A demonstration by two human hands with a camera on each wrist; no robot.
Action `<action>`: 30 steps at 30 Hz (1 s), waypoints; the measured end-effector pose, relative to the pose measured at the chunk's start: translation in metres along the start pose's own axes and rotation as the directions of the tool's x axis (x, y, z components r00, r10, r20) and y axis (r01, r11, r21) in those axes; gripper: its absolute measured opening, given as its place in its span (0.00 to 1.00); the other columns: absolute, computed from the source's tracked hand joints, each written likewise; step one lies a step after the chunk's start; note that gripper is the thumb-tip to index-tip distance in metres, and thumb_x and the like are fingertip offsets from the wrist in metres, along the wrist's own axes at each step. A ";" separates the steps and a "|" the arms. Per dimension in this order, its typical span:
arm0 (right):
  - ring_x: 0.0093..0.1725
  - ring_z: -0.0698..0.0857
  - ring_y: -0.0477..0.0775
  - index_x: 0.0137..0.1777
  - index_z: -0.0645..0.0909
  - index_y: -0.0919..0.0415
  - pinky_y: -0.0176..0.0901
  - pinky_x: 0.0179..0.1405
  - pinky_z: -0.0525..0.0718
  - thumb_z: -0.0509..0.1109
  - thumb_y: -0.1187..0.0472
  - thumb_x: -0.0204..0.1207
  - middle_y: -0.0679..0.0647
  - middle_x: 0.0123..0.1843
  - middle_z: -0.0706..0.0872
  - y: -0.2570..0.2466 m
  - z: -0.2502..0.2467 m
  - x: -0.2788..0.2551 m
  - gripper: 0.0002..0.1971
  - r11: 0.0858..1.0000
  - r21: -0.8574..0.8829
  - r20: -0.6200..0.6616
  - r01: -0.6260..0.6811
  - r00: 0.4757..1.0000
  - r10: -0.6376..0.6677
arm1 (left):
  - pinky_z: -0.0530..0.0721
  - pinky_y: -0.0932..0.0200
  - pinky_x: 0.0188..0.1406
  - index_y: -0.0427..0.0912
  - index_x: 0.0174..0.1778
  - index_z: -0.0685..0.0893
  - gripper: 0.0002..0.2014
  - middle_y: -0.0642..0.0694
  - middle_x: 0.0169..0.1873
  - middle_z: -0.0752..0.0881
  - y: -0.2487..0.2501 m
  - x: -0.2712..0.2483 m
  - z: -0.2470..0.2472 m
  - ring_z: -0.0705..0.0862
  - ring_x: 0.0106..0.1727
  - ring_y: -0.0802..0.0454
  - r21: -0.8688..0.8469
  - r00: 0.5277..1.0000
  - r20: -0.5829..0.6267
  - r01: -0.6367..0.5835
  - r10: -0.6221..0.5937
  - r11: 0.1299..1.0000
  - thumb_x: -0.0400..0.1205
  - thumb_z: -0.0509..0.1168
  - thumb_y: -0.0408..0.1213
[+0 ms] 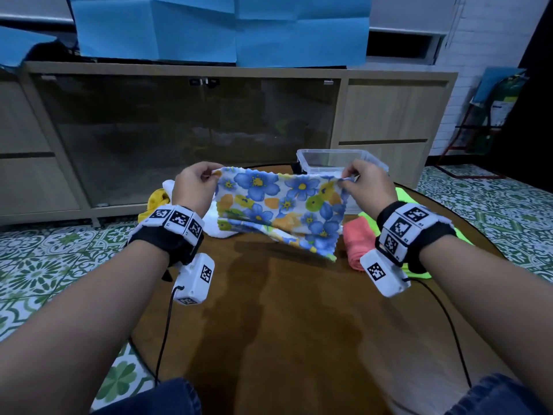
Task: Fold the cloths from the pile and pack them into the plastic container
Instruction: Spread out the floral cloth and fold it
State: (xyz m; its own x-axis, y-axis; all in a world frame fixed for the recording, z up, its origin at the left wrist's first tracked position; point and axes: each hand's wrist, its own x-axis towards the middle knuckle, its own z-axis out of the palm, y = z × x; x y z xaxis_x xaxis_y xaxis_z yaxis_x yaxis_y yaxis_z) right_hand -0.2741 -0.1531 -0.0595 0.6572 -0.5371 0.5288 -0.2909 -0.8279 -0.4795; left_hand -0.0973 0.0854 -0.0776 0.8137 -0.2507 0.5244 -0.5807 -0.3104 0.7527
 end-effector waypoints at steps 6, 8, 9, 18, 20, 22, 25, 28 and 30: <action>0.51 0.84 0.60 0.44 0.85 0.56 0.50 0.50 0.82 0.69 0.64 0.74 0.60 0.47 0.88 0.006 -0.012 0.001 0.04 1.000 -0.005 0.038 -0.018 0.999 0.018 | 0.77 0.62 0.45 0.39 0.50 0.89 0.11 0.40 0.44 0.89 0.012 -0.008 -0.006 0.84 0.46 0.48 0.087 0.999 0.039 0.008 -0.011 0.996 0.78 0.64 0.27; 0.49 0.83 0.60 0.42 0.85 0.54 0.49 0.50 0.82 0.69 0.64 0.74 0.59 0.46 0.88 0.007 -0.015 0.000 0.05 0.999 -0.038 0.057 -0.007 0.998 0.009 | 0.79 0.60 0.47 0.38 0.50 0.90 0.09 0.39 0.44 0.89 0.017 -0.011 -0.010 0.85 0.48 0.46 0.092 0.999 0.043 0.011 -0.016 0.996 0.78 0.65 0.28; 0.48 0.83 0.59 0.42 0.85 0.54 0.49 0.50 0.82 0.69 0.64 0.74 0.58 0.45 0.88 0.006 -0.016 -0.001 0.05 0.998 -0.056 0.062 0.004 0.998 0.000 | 0.80 0.59 0.49 0.38 0.49 0.90 0.09 0.40 0.44 0.89 0.019 -0.011 -0.012 0.85 0.48 0.46 0.094 0.999 0.041 0.015 -0.019 0.995 0.78 0.66 0.28; 0.51 0.83 0.61 0.45 0.84 0.56 0.52 0.50 0.80 0.69 0.62 0.74 0.56 0.46 0.88 -0.001 -0.032 -0.003 0.04 0.993 -0.051 -0.073 0.108 0.991 -0.112 | 0.80 0.54 0.46 0.49 0.51 0.89 0.09 0.47 0.40 0.86 0.031 -0.014 -0.033 0.85 0.50 0.44 0.243 0.997 0.079 -0.019 0.000 0.970 0.79 0.65 0.37; 0.51 0.82 0.61 0.47 0.83 0.57 0.52 0.49 0.80 0.68 0.62 0.74 0.56 0.47 0.87 -0.005 -0.034 -0.003 0.04 0.993 -0.038 -0.073 0.111 0.991 -0.113 | 0.80 0.54 0.44 0.49 0.46 0.88 0.08 0.47 0.35 0.84 0.033 -0.011 -0.036 0.85 0.48 0.43 0.182 0.999 0.052 -0.004 -0.006 0.983 0.78 0.65 0.35; 0.54 0.82 0.59 0.52 0.83 0.58 0.50 0.52 0.80 0.69 0.62 0.74 0.57 0.51 0.87 -0.007 -0.034 -0.005 0.08 0.993 -0.056 -0.007 0.103 0.995 -0.104 | 0.78 0.56 0.41 0.50 0.44 0.88 0.07 0.47 0.34 0.83 0.033 -0.012 -0.036 0.85 0.46 0.43 0.198 0.998 0.058 0.004 -0.016 0.980 0.78 0.65 0.35; 0.57 0.82 0.61 0.55 0.83 0.59 0.49 0.53 0.80 0.68 0.59 0.76 0.58 0.54 0.87 -0.006 -0.032 -0.007 0.09 0.992 -0.104 0.029 0.077 0.997 -0.074 | 0.75 0.57 0.40 0.48 0.48 0.88 0.07 0.46 0.39 0.85 0.028 -0.016 -0.031 0.84 0.48 0.43 0.295 0.995 0.096 -0.027 -0.001 0.955 0.79 0.66 0.36; 0.56 0.82 0.63 0.54 0.84 0.61 0.51 0.52 0.80 0.68 0.57 0.77 0.60 0.54 0.87 -0.001 -0.026 -0.007 0.10 0.986 -0.160 0.072 0.048 0.997 -0.037 | 0.75 0.59 0.42 0.47 0.57 0.87 0.12 0.44 0.49 0.87 0.019 -0.014 -0.023 0.84 0.52 0.44 0.362 0.984 0.177 -0.070 0.006 0.930 0.80 0.65 0.34; 0.55 0.83 0.63 0.51 0.84 0.61 0.49 0.49 0.79 0.68 0.54 0.78 0.61 0.52 0.87 0.007 -0.018 -0.006 0.11 0.974 -0.223 0.152 0.041 0.988 -0.007 | 0.75 0.60 0.45 0.45 0.60 0.86 0.13 0.42 0.54 0.87 0.011 -0.011 -0.016 0.83 0.56 0.43 0.448 0.960 0.279 -0.109 -0.023 0.887 0.80 0.66 0.34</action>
State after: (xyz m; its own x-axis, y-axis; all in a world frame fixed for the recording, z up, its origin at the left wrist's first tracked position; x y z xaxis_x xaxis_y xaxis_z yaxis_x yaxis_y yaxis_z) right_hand -0.2927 -0.1583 -0.0539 0.7569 -0.5010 0.4196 -0.4117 -0.8642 -0.2892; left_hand -0.1117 0.0997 -0.0683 0.7872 -0.4895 0.3750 -0.6156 -0.6592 0.4319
